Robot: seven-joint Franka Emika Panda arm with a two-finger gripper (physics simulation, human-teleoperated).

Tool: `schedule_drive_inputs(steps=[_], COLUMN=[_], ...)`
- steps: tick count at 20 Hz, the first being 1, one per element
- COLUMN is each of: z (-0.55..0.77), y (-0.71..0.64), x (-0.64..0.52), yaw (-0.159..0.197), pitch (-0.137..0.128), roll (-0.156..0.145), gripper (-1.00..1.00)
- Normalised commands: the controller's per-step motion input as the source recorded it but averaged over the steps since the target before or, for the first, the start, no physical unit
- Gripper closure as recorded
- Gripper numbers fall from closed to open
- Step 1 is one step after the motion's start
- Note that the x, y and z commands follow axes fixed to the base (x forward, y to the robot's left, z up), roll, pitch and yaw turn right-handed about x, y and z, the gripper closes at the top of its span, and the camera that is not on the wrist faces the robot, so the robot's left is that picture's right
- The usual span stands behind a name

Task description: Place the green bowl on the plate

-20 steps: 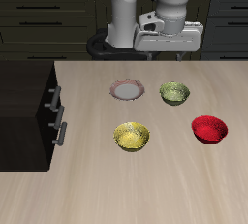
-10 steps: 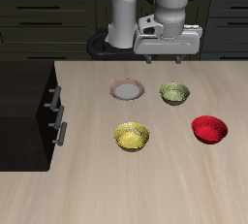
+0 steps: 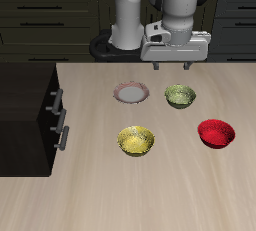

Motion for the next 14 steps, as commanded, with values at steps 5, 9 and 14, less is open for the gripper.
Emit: schedule_drive_inputs(steps=[5, 9, 14], z=[-0.17, -0.14, -0.12], y=[-0.01, -0.11, -0.08], x=[-0.06, -0.05, -0.05], yaw=[-0.005, 0.005, -0.007], pitch=[0.025, 0.020, 0.016], roll=[0.001, -0.028, -0.015], gripper=[-1.00, -1.00, -1.00])
